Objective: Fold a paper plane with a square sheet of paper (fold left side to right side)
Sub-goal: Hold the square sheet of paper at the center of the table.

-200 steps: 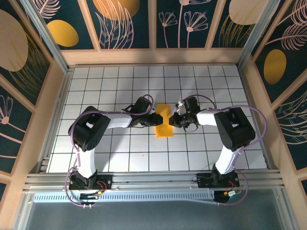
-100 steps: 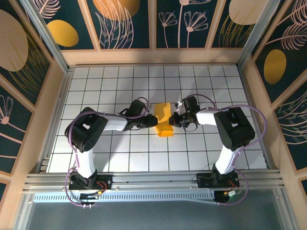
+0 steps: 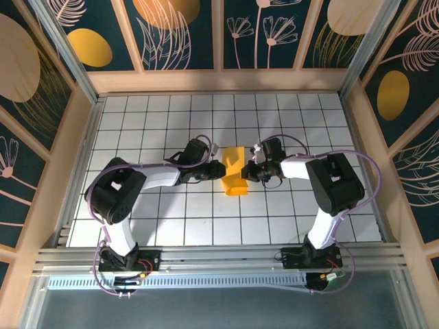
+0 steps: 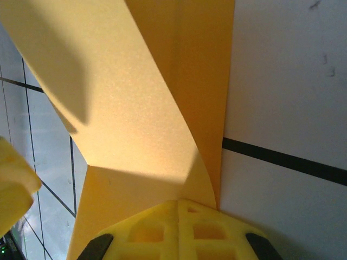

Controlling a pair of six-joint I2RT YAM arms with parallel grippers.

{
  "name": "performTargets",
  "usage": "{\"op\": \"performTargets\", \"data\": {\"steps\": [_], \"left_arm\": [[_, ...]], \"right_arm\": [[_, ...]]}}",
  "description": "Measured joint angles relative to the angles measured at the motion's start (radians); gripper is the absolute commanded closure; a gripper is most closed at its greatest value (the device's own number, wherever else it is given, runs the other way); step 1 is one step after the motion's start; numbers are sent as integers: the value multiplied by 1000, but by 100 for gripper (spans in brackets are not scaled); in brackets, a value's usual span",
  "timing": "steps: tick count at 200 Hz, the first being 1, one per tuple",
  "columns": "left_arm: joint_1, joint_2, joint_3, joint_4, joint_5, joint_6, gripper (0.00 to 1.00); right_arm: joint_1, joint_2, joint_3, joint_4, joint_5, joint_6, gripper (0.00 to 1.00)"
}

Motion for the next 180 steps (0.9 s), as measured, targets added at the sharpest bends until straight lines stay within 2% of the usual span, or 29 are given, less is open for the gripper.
{"op": "performTargets", "data": {"steps": [68, 180], "left_arm": [[-18, 113, 66, -1, 14, 10, 84], [-18, 132, 62, -15, 6, 23, 86]], "right_arm": [[0, 0, 1, -1, 0, 0, 100], [3, -3, 8, -10, 1, 0, 100]]}}
